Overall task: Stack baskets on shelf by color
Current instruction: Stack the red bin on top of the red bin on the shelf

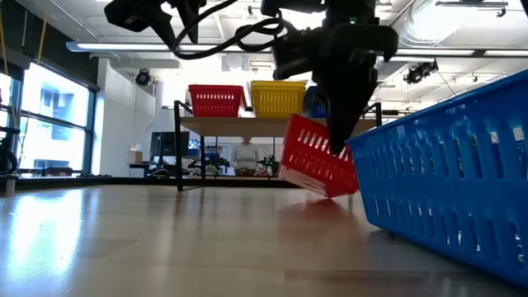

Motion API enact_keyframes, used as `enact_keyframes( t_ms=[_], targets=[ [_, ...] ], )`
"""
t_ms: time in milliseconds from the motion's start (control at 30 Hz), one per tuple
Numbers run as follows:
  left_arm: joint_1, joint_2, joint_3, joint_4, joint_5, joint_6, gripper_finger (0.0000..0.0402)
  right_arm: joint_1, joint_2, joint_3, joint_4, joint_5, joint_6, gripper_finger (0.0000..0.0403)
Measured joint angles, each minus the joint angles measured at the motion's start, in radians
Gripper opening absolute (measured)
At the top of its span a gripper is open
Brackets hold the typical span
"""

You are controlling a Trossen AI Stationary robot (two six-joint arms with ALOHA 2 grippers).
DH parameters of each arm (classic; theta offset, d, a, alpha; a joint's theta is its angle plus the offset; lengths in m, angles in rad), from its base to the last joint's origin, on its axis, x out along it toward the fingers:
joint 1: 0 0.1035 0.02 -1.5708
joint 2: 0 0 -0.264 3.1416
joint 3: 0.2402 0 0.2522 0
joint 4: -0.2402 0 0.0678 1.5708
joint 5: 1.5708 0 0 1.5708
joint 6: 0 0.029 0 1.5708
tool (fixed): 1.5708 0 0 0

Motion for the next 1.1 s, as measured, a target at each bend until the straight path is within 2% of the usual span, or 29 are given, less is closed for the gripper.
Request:
enact_keyframes(
  t_ms=[100, 333, 533, 933, 1100],
  targets=[
    [0.0, 0.0, 0.0, 0.0, 0.007, 0.008, 0.0142, -0.007, 0.0, 0.0, 0.012, 0.0, 0.009, 0.0017],
    [0.0, 0.0, 0.0, -0.001, 0.064, 0.045, 0.0142, -0.009, 0.0, 0.014, 0.031, -0.008, 0.032, 0.008],
    [-0.007, 0.0, 0.0, -0.003, 0.07, 0.069, 0.0142, -0.002, -0.011, 0.113, -0.065, -0.03, 0.121, 0.0102],
    [-0.06, 0.0, 0.0, -0.004, 0.024, 0.107, 0.0142, 0.12, -0.165, 0.158, -0.247, 0.166, 0.296, 0.0103],
    [-0.075, 0.001, -0.083, 0.115, 0.023, 0.06, 0.0142, 0.152, -0.249, 0.158, -0.278, 0.234, 0.387, 0.0103]
  ],
)
